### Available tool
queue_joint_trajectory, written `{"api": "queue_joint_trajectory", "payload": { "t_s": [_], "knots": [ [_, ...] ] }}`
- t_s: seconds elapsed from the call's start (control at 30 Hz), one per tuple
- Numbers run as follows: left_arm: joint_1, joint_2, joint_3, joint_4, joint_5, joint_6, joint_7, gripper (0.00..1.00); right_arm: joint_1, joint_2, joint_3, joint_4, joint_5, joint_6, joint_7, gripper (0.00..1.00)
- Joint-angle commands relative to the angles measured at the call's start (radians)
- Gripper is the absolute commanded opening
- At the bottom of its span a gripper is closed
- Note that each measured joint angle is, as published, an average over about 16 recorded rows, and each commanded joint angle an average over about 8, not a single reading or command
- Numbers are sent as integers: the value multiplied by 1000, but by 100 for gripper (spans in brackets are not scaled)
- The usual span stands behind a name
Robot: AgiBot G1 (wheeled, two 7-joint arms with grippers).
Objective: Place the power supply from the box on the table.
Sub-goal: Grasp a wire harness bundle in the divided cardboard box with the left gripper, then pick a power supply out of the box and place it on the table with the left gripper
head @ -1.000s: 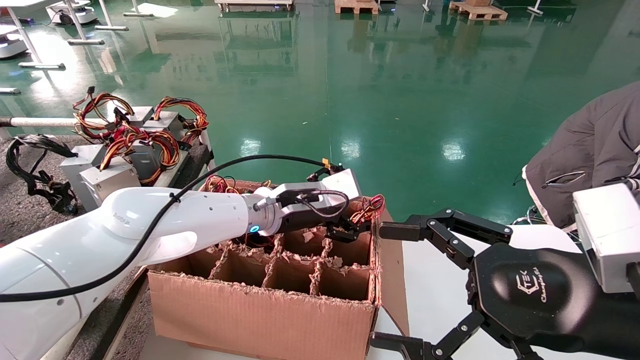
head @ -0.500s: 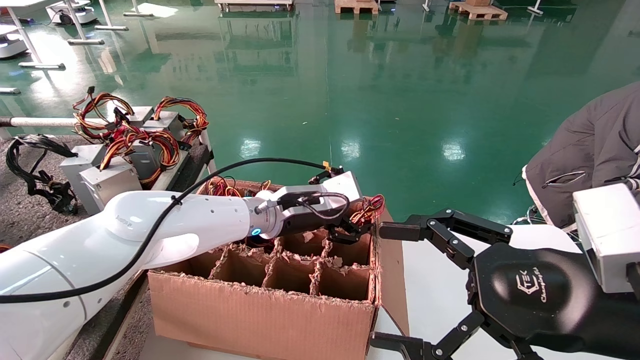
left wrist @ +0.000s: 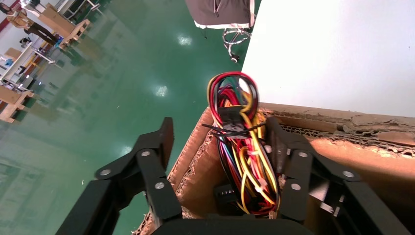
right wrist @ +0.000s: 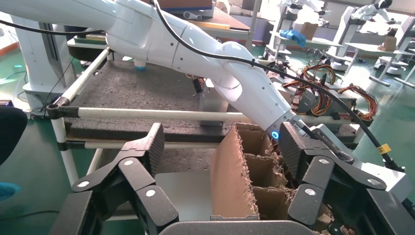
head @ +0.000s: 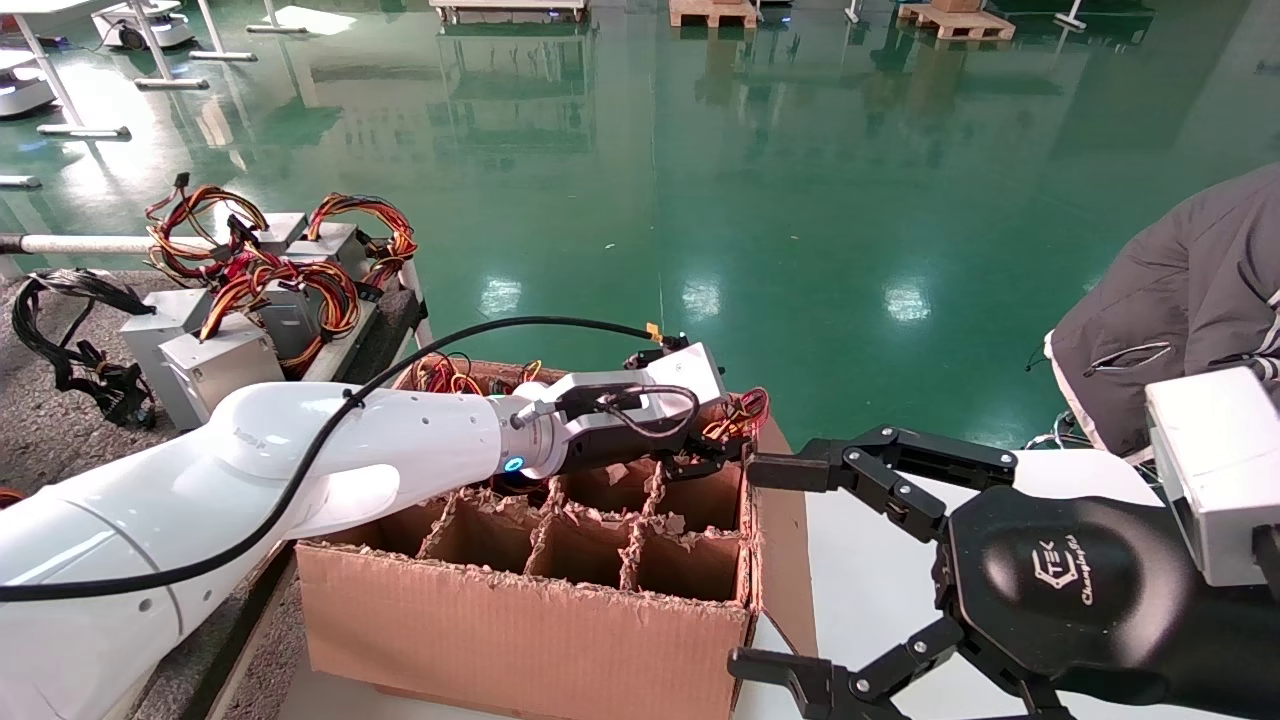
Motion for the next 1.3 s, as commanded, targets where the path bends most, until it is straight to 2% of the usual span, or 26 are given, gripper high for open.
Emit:
{"api": "queue_joint_trajectory", "payload": {
  "t_s": [0.03,0.77,1.3],
  "knots": [
    [-1,2,2,6,-7,3,5,0,0,0,0,0,0,0,0,0],
    [-6,17,1,62,-58,54,35,0,0,0,0,0,0,0,0,0],
    [-18,-13,-56,76,-135,157,89,0,0,0,0,0,0,0,0,0]
  ]
}}
